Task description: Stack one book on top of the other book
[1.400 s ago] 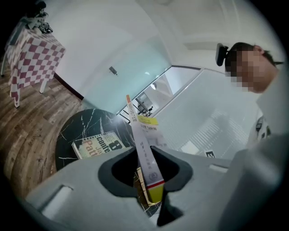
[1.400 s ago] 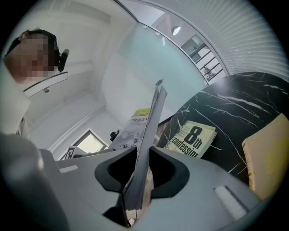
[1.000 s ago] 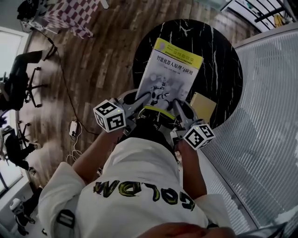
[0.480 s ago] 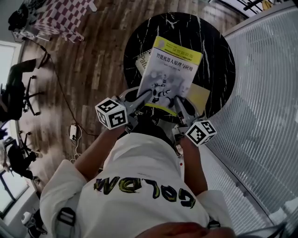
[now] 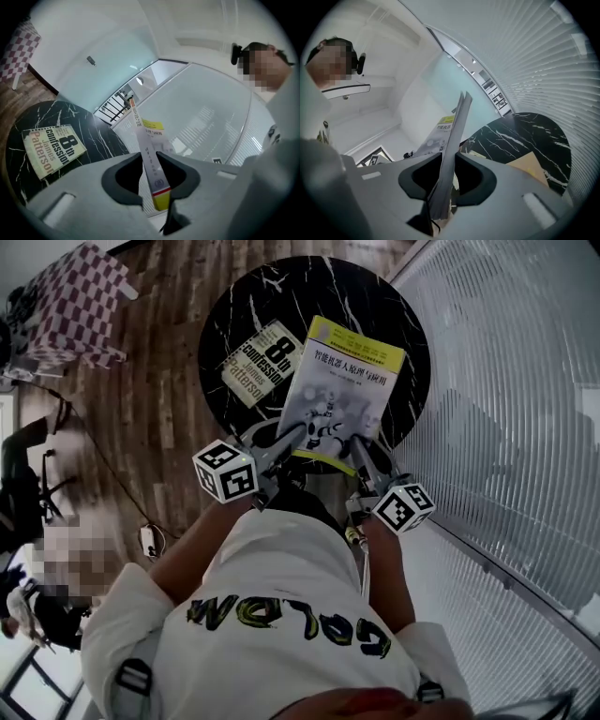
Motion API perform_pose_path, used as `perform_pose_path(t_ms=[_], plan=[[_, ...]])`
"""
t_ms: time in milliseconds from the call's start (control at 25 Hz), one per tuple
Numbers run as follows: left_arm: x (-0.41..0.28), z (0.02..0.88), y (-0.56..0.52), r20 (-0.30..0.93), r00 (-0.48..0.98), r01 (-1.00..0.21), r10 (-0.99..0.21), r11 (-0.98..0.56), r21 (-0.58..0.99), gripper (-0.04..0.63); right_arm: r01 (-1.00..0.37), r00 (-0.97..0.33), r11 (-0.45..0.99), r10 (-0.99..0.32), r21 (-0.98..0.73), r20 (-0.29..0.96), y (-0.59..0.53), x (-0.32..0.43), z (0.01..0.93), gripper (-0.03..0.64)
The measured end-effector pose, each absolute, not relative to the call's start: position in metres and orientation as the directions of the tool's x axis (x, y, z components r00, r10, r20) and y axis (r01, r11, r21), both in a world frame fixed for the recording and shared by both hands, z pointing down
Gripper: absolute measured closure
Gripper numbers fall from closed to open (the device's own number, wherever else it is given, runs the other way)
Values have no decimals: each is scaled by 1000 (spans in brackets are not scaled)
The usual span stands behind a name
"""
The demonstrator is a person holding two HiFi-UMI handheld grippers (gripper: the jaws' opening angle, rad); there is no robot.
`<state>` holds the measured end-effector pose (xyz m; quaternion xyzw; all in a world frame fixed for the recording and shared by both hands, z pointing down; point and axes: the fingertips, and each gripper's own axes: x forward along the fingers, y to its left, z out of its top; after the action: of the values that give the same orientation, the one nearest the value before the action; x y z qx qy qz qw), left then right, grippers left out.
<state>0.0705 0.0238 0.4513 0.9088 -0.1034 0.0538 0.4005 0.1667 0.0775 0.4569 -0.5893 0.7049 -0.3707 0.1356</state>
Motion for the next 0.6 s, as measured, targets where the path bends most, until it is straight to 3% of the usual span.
perform_pose_path(t_ms=[600], plan=[[92,461,37,219,971,-228,-97,-658,718,499,-737,-249,-2,-929,-676,274,91,187,463,526]])
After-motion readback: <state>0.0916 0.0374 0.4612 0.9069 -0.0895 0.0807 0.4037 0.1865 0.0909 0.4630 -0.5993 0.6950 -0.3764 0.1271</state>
